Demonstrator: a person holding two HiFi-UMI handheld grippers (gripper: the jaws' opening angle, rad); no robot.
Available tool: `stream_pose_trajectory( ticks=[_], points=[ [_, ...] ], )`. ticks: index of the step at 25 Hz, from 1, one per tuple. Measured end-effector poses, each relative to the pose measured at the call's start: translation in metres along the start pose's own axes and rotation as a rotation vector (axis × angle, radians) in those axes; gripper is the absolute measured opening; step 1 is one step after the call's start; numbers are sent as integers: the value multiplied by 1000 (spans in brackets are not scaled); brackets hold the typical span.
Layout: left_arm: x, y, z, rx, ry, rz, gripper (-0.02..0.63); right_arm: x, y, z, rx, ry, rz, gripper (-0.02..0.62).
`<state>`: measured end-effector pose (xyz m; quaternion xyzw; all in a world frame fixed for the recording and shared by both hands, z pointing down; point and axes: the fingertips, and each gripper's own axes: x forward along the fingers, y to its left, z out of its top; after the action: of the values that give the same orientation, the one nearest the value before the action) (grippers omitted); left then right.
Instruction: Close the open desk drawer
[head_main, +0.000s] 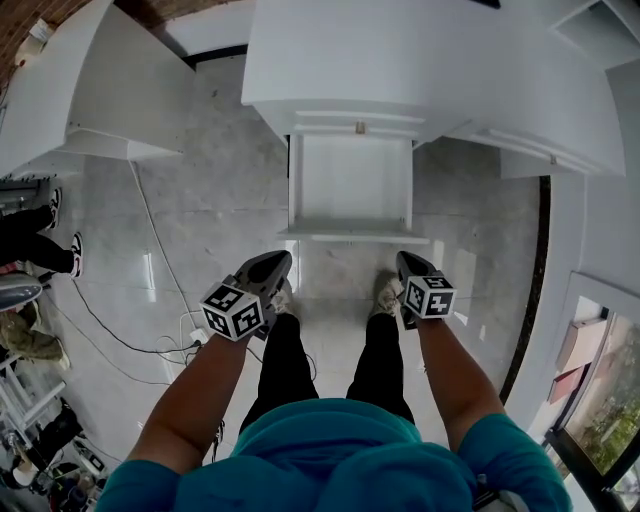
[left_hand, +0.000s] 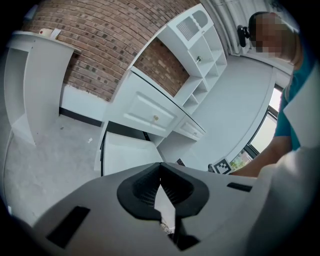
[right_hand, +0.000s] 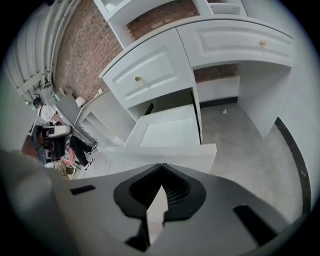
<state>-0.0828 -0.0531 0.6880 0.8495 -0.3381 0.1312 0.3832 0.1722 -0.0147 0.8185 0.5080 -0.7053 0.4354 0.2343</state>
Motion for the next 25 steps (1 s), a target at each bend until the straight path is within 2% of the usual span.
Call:
stream_pose_trajectory(
  ticks=[10, 25],
  points=[
    [-8, 21, -26, -40, 22, 12, 15, 30, -2, 10, 64, -58, -29, 21],
    [8, 38, -7, -56, 4, 3, 15, 53, -12, 59, 64, -111, -40, 21]
  ],
)
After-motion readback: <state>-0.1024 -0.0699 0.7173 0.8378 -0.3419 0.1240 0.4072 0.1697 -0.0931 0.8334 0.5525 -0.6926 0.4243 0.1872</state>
